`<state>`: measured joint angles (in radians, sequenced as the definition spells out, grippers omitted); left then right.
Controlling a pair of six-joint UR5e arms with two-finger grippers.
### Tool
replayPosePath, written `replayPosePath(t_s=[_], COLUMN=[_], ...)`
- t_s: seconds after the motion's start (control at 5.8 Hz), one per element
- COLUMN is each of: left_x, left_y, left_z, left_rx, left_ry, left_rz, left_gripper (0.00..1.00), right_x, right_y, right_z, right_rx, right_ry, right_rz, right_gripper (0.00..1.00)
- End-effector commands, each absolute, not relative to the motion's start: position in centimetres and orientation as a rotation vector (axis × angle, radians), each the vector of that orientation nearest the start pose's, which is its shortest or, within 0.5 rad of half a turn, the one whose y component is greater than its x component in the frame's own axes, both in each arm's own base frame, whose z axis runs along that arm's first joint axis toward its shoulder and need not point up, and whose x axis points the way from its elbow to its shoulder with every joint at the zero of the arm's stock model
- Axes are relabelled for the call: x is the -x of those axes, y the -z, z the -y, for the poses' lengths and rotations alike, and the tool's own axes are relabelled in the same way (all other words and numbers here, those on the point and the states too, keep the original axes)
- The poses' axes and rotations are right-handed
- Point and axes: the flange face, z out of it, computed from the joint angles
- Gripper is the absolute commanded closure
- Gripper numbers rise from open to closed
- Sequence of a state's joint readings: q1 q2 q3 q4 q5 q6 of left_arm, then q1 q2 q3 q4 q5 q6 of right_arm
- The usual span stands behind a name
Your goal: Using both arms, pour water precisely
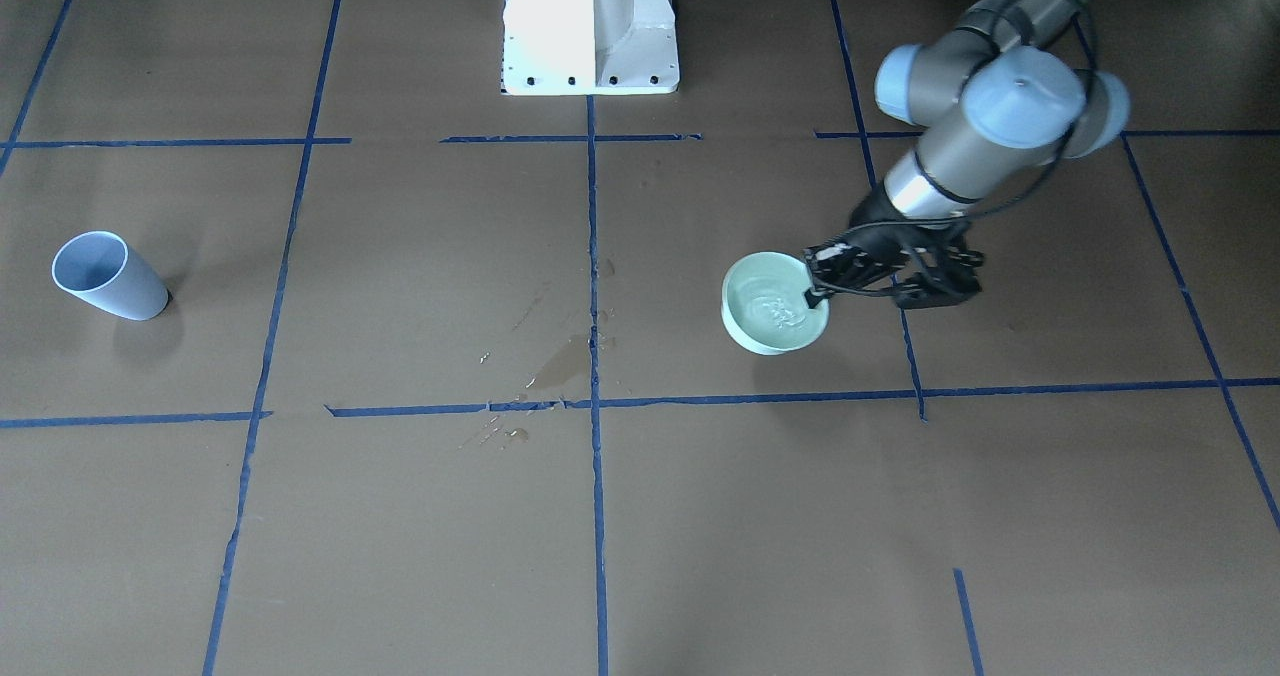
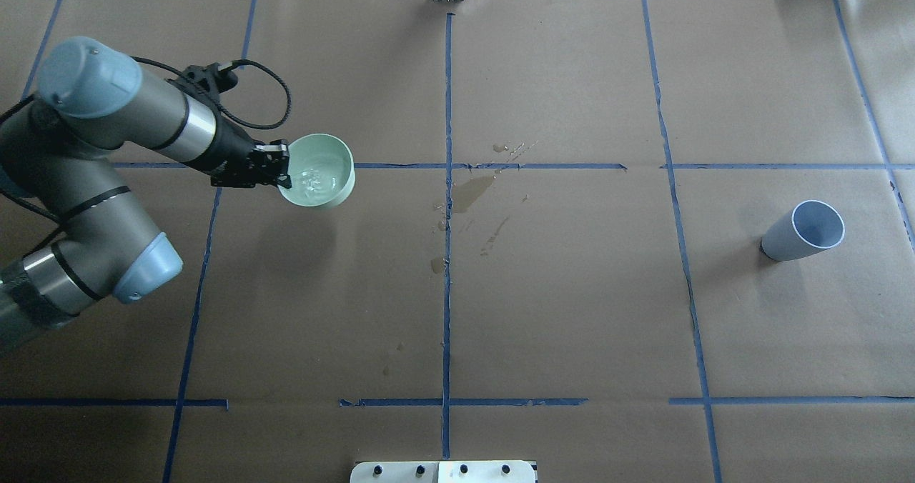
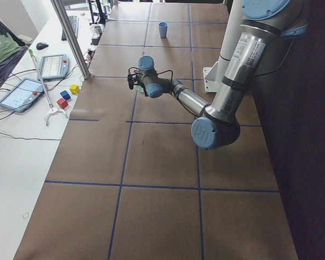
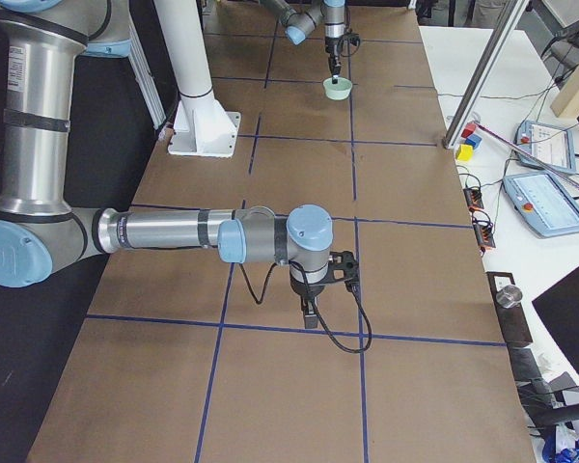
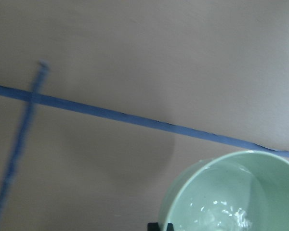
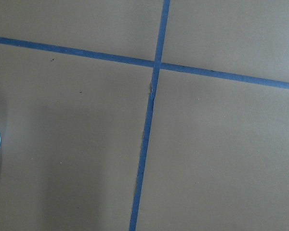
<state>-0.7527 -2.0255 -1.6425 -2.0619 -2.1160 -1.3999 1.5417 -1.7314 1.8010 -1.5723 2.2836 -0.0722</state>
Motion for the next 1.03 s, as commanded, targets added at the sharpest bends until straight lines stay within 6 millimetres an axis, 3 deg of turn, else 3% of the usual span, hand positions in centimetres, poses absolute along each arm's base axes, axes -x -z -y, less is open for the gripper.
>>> replayPosePath(t_s=[0.0, 0.17, 0.52, 0.86], left_x=[-49.3, -52.9, -58.3, -59.3], left_y=[-24.9, -23.0, -20.5, -21.6], left_z=[47.8, 48.3, 47.2, 46.8], left_rx=[0.014, -0.006, -0.016, -0.012], left_ry=[0.257, 0.267, 0.296, 0.284], left_rz=[-1.111, -1.102, -1.038, -1.016], left_gripper=[1.0, 1.0, 1.0, 1.0], right_x=[-5.6, -5.6, -5.6, -5.6], right_y=[-62.5, -62.5, -62.5, -62.6], right_z=[42.9, 42.9, 42.9, 42.9], right_rx=[-0.077, -0.076, -0.075, -0.074], right_ry=[0.118, 0.118, 0.118, 0.117], right_rz=[0.714, 0.714, 0.714, 0.714], right_gripper=[0.0, 0.0, 0.0, 0.0])
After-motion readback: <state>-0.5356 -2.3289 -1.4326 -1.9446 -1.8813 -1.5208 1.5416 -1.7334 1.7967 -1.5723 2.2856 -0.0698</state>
